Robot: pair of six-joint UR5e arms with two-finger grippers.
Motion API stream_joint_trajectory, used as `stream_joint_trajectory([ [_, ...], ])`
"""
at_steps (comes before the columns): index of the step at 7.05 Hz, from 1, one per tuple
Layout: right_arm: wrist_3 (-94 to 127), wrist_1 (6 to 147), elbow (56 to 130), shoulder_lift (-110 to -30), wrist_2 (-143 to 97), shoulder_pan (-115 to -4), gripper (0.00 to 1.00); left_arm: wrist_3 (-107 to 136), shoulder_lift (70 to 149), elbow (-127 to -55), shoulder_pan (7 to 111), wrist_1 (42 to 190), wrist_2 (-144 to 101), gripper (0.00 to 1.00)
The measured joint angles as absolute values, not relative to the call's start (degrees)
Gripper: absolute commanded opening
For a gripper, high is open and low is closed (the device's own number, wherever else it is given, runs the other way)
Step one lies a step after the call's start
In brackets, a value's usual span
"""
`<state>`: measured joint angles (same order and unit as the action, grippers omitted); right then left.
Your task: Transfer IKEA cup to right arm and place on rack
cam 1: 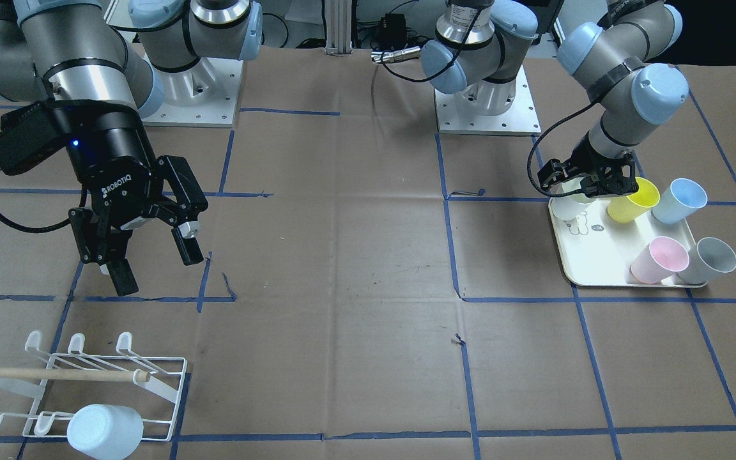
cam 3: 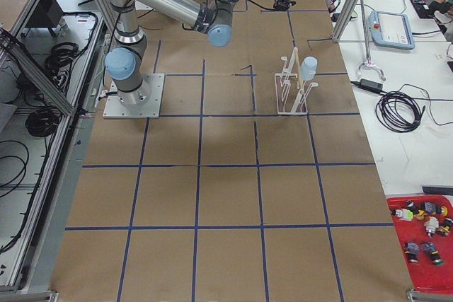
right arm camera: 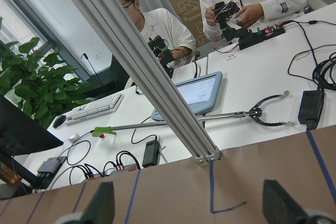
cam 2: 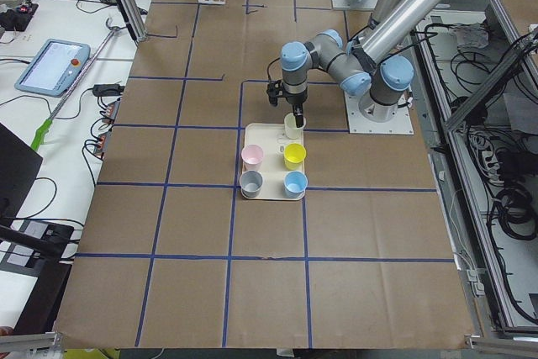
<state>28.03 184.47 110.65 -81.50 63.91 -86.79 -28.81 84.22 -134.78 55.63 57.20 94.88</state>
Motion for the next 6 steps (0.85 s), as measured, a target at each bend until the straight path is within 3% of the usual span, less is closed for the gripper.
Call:
stream_joint_trajectory([
  [1,37.56,185.21,110.79,-81.53,63.95,-87.81,1.00,-28.92,84.21,-134.56,55.68,57.13,94.77,0.00],
  [6,70.54,190.46,117.74,-81.22,62.69,-93.64,1.00,-29.46,84.39,-130.02,55.82,59.40,94.60,0.00],
])
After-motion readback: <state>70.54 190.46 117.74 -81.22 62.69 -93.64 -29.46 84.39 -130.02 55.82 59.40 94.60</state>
